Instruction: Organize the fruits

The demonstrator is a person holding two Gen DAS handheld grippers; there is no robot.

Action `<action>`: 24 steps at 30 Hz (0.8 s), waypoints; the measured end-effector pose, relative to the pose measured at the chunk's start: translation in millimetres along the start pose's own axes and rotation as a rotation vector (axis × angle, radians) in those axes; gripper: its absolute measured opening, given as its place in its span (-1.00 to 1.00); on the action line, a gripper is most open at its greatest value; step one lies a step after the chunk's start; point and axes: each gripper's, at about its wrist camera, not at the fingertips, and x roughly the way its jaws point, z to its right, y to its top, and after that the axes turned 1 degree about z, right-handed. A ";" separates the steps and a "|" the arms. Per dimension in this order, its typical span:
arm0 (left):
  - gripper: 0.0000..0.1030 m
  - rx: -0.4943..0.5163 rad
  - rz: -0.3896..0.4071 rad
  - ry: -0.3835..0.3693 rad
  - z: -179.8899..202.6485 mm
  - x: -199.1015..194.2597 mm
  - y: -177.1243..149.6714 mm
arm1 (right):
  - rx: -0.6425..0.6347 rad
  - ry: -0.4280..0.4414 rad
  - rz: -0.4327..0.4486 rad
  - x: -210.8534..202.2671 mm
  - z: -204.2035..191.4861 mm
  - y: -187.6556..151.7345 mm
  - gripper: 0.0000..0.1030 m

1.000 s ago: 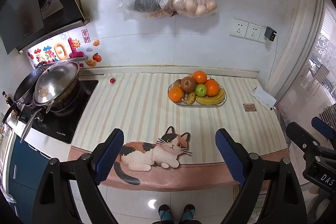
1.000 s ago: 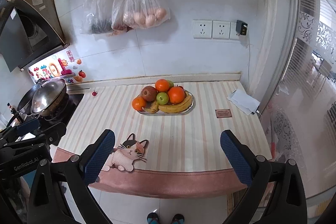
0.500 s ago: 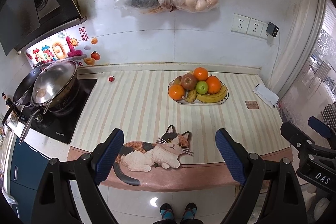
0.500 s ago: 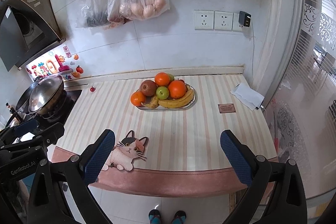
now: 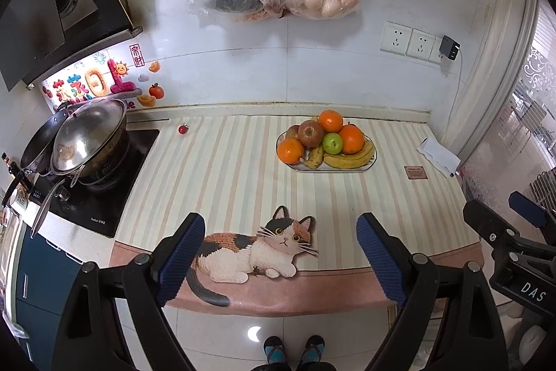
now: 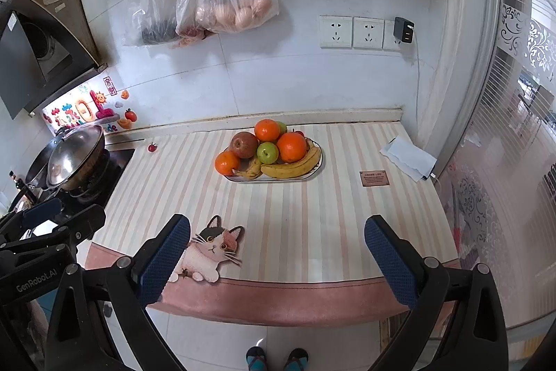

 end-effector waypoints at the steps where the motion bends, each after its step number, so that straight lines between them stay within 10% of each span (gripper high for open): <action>1: 0.74 -0.001 0.000 0.001 0.1 0.0 -0.1 | 0.002 0.002 0.000 0.0 -0.1 0.0 0.99; 24: 0.74 -0.011 0.032 0.002 1.5 -9.8 1.1 | -0.011 0.016 0.012 -7.0 -1.6 2.1 0.99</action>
